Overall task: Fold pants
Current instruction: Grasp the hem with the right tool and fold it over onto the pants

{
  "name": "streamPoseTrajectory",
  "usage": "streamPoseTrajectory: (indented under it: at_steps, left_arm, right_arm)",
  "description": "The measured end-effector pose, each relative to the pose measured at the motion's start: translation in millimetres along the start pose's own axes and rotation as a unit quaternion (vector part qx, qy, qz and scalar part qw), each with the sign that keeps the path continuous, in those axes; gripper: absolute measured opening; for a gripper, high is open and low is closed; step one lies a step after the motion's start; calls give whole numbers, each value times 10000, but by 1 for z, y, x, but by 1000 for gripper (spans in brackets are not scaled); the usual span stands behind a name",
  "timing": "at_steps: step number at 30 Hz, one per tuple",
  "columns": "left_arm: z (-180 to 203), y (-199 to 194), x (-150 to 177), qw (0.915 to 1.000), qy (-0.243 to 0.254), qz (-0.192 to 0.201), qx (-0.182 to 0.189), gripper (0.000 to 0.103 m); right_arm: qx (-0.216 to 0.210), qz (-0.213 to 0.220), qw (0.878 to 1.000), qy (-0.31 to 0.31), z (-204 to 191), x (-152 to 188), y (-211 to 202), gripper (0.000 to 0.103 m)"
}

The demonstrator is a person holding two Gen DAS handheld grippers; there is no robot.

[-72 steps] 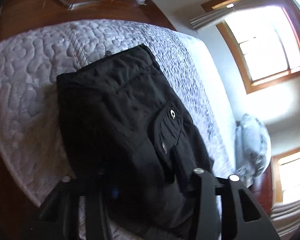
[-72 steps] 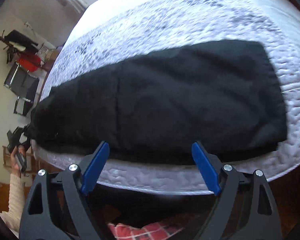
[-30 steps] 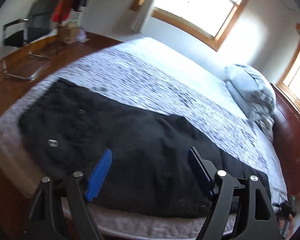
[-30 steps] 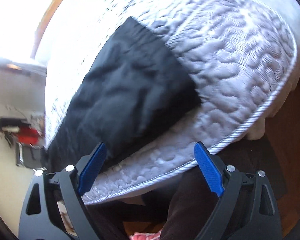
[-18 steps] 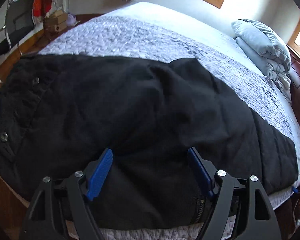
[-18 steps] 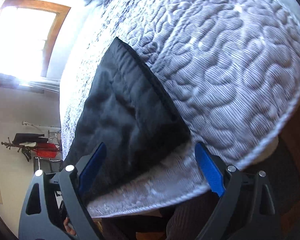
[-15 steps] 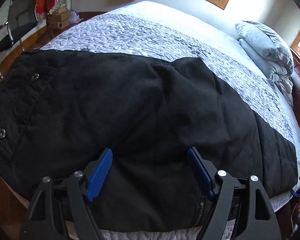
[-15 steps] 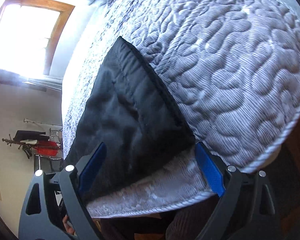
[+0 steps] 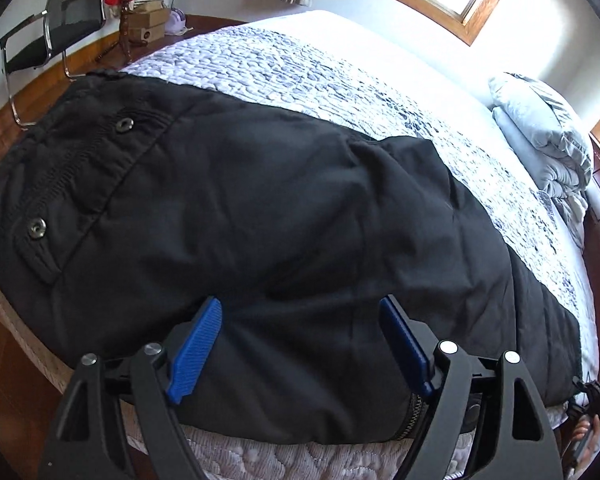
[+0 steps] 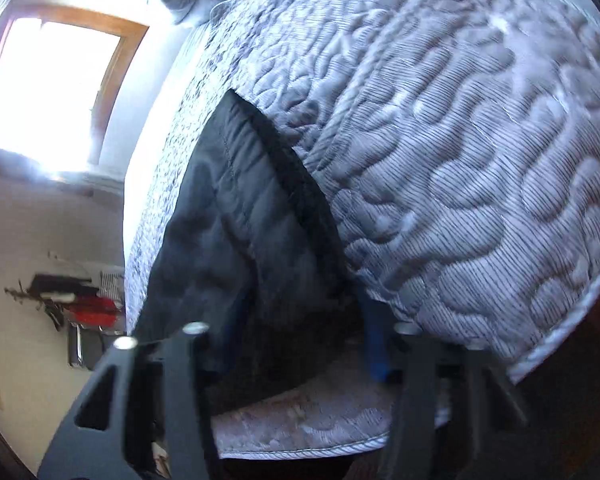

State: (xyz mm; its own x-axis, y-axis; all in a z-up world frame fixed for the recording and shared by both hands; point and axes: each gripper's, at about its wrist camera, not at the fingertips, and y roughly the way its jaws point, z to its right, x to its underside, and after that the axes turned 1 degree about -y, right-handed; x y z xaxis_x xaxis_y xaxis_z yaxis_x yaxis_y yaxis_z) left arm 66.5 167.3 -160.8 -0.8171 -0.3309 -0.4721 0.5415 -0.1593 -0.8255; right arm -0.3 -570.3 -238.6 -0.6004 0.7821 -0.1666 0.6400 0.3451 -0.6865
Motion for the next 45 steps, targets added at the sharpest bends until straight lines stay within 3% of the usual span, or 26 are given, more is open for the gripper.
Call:
streamPoseTrajectory:
  at_steps: [1, 5, 8, 12, 16, 18, 21, 25, 28, 36, 41, 45]
  left_arm:
    - [-1, 2, 0, 10000, -48, -22, 13, 82]
    - [12, 13, -3, 9999, 59, -74, -93, 92]
    - [24, 21, -5, 9999, 87, -75, -76, 92]
    - [52, 35, -4, 9993, 112, -168, 302, 92]
    - [91, 52, 2, 9971, 329, -301, 609, 94]
    - [111, 56, 7, 9956, 628, -346, 610, 95]
    - [118, 51, 11, 9947, 823, -293, 536, 95]
    - [104, 27, 7, 9971, 303, -102, 686, 95]
    - [95, -1, 6, 9967, 146, 237, 758, 95]
    - [81, -42, 9, 9944, 12, 605, 871, 96]
    - [67, -45, 15, 9930, -232, 568, 1011, 96]
    - [52, -53, 23, 9909, -420, 629, 1113, 96]
  right_arm:
    - [-126, -8, 9999, 31, -3, -3, 0, 24]
    - [-430, -38, 9990, 65, -14, -20, -8, 18]
    - [-373, 121, 9992, -114, -26, -35, -23, 16]
    - [-122, 422, 9990, -69, -18, -52, -47, 16]
    - [497, 654, 9963, 271, 16, -66, -60, 16]
    - [776, 639, 9935, 530, 34, -68, -59, 16]
    - [751, 687, 9927, 645, 39, -66, -61, 17]
    - [1292, 901, 9875, -32, 3, -58, -73, 17]
    - [1467, 1089, 9820, -486, -30, -54, -81, 17]
    - [1197, 1281, 9644, -1981, -164, -25, -82, 17]
    - [941, 1020, 9447, -2973, -253, 8, -53, 17]
    - [1000, 749, 9185, -3753, -311, 48, -16, 17]
